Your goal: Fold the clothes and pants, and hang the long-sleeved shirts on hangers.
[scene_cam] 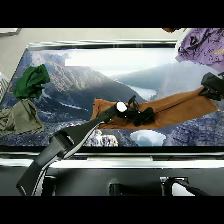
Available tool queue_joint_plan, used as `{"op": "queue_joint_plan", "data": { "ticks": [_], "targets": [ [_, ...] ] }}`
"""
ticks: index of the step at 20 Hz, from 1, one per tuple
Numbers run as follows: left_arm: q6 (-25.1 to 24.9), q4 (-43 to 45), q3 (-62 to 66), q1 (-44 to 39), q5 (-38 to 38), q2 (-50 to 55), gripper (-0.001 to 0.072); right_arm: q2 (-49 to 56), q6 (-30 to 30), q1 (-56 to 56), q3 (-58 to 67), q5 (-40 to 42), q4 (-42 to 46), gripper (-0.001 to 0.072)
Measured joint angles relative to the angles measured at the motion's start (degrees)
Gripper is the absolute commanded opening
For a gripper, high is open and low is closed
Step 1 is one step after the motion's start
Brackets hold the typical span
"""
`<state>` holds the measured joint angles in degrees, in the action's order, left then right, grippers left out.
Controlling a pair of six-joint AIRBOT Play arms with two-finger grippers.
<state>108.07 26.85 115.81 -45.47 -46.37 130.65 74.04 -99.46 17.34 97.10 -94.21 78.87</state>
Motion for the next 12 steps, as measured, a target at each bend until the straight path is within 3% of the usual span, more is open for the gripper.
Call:
{"op": "queue_joint_plan", "data": {
  "ticks": [6, 12],
  "targets": [
    [3.04, 16.5, 0.5, 7.72, -13.46, -9.2, 0.0017, 1.27, -0.61, -0.22, 0.0, 1.88, -6.03, 0.0025],
    [4.02, 38.58, 0.52, 17.25, -30.6, -22.58, 0.0019, 1.77, -10.8, -11.8, 0.0, 7.54, -11.26, 0.0025]
  ]
}}
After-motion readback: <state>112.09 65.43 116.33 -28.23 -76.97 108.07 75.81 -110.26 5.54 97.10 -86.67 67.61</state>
